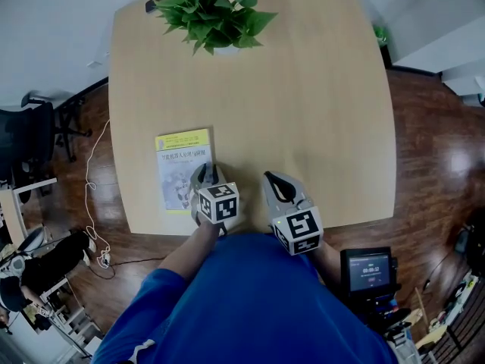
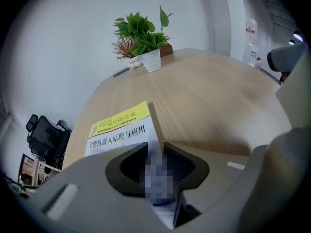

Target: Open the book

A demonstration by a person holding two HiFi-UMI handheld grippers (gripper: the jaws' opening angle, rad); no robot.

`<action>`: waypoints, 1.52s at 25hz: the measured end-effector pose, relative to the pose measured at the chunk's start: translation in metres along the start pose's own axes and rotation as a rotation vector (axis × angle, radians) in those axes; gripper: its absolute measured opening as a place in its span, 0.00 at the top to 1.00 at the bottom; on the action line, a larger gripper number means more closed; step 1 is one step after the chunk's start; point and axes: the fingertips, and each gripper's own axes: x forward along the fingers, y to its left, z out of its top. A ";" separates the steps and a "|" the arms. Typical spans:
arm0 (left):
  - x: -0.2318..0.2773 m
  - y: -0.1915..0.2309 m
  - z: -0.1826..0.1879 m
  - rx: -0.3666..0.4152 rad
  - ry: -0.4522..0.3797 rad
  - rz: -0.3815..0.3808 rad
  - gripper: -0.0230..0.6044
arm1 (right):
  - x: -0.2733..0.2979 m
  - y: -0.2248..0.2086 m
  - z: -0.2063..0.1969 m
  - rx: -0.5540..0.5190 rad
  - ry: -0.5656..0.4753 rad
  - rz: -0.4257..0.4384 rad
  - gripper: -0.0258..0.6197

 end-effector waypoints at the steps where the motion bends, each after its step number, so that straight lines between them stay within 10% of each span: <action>1: 0.000 0.000 0.000 -0.003 0.000 0.000 0.79 | 0.000 -0.001 0.001 -0.001 0.001 0.002 0.96; 38: -0.037 0.021 0.015 -0.063 -0.075 -0.099 0.93 | 0.009 0.010 0.012 -0.014 -0.025 0.043 0.96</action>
